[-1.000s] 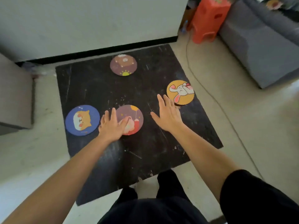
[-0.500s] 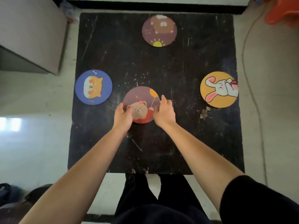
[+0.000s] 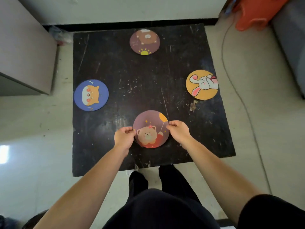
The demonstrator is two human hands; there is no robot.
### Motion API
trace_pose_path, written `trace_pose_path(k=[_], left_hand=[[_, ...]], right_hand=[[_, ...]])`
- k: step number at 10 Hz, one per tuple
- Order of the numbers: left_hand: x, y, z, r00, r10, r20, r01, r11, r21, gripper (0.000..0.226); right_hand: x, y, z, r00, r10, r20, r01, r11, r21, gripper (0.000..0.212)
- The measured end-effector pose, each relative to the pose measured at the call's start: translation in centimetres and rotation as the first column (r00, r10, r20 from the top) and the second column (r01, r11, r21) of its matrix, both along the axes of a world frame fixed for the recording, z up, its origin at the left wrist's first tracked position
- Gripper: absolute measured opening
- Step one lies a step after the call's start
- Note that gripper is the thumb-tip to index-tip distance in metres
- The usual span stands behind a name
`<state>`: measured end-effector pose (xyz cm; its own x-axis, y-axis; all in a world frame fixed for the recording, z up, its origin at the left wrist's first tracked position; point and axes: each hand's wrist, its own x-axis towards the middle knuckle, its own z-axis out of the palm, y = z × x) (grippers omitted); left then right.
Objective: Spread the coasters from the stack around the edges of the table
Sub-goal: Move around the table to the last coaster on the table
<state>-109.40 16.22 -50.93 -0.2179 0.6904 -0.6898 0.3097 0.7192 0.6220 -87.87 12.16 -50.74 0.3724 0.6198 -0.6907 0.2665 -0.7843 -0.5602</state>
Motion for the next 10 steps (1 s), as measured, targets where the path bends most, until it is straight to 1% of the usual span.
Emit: trace_pose_path(k=[1,3,4,5,6,8,9,10], left_hand=[[-0.7,-2.8,-0.9,0.999,-0.035,-0.006,0.035,0.999,-0.007,0.023],[-1.6,-6.1,-2.1,0.993,-0.108,-0.051,0.105,0.993,-0.05,0.011],[-1.9,-6.4,-2.4,0.987,-0.133,-0.086,0.129,0.99,-0.052,0.01],[-2.1,-6.2,-2.7,0.97,-0.191,-0.15,0.189,0.982,-0.023,0.009],[-1.9,-6.2,-2.7,0.961,-0.204,-0.188,0.207,0.978,-0.002,0.009],[-1.7,-6.3,-2.7,0.962,-0.173,-0.21,0.178,0.984,0.007,0.012],[-1.6,-6.2,-2.8,0.952,-0.184,-0.244,0.193,0.981,0.015,0.013],[-1.6,-6.5,-2.0,0.885,-0.311,-0.346,0.34,0.94,0.023,0.019]], right_hand=[[-0.6,-3.8,-1.1,1.0,0.01,0.006,-0.01,1.0,-0.016,0.029],[-1.8,-8.0,-2.7,0.99,0.072,0.123,-0.067,0.997,-0.044,0.022],[-2.0,-8.3,-2.9,0.986,0.071,0.148,-0.067,0.997,-0.033,0.023],[-2.2,-8.0,-3.0,0.978,0.09,0.189,-0.081,0.995,-0.057,0.024],[-2.3,-7.9,-3.0,0.965,0.121,0.231,-0.107,0.992,-0.073,0.023],[-2.6,-8.1,-2.9,0.965,0.104,0.242,-0.092,0.994,-0.059,0.025],[-2.7,-8.2,-2.7,0.964,0.118,0.237,-0.103,0.992,-0.075,0.025],[-2.3,-7.7,-2.0,0.954,0.135,0.269,-0.119,0.99,-0.074,0.03]])
